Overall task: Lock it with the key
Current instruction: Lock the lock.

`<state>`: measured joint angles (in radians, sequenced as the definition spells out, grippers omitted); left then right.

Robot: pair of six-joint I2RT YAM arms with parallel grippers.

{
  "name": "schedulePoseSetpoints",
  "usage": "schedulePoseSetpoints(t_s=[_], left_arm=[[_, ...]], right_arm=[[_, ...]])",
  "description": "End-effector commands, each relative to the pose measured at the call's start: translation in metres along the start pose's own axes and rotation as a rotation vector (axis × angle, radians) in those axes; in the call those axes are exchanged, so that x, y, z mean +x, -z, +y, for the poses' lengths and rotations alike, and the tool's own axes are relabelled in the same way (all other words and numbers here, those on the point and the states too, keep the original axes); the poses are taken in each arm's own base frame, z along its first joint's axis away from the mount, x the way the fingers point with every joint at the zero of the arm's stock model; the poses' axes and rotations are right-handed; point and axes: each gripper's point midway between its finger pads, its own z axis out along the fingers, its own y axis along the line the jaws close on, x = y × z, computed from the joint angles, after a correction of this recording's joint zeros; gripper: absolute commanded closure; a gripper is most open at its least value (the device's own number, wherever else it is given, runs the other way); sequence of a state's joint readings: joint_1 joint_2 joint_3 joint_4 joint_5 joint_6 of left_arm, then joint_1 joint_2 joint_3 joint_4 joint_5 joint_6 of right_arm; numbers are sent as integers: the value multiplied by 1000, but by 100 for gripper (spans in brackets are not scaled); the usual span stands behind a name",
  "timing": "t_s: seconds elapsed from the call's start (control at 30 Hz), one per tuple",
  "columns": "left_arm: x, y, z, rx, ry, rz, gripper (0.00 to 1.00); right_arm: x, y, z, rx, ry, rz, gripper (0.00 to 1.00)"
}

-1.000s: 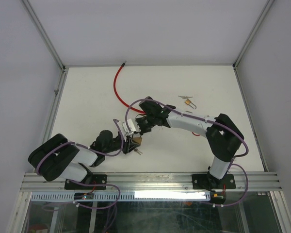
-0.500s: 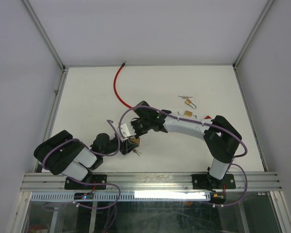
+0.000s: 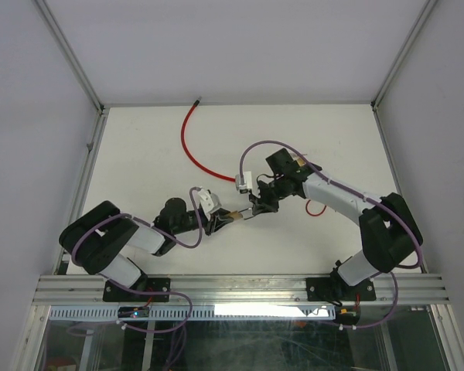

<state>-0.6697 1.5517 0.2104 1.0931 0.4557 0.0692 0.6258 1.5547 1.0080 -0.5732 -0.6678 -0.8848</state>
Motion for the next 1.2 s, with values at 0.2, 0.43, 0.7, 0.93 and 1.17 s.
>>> schedulePoseSetpoints(t_s=[0.2, 0.43, 0.7, 0.93, 1.17], left_arm=[[-41, -16, 19, -11, -211, -38, 100], [-46, -31, 9, 75, -153, -44, 73], [-45, -40, -5, 160, -116, -71, 53], [-37, -43, -16, 230, -131, -83, 52], [-33, -46, -25, 297, -144, -90, 57]], right_arm=[[-13, 15, 45, -121, -37, -48, 100], [-30, 20, 60, -174, -12, -121, 100], [-31, 14, 63, -208, -45, -133, 100], [-29, 12, 59, -197, -66, -127, 100], [-25, 8, 52, -181, -87, -114, 100]])
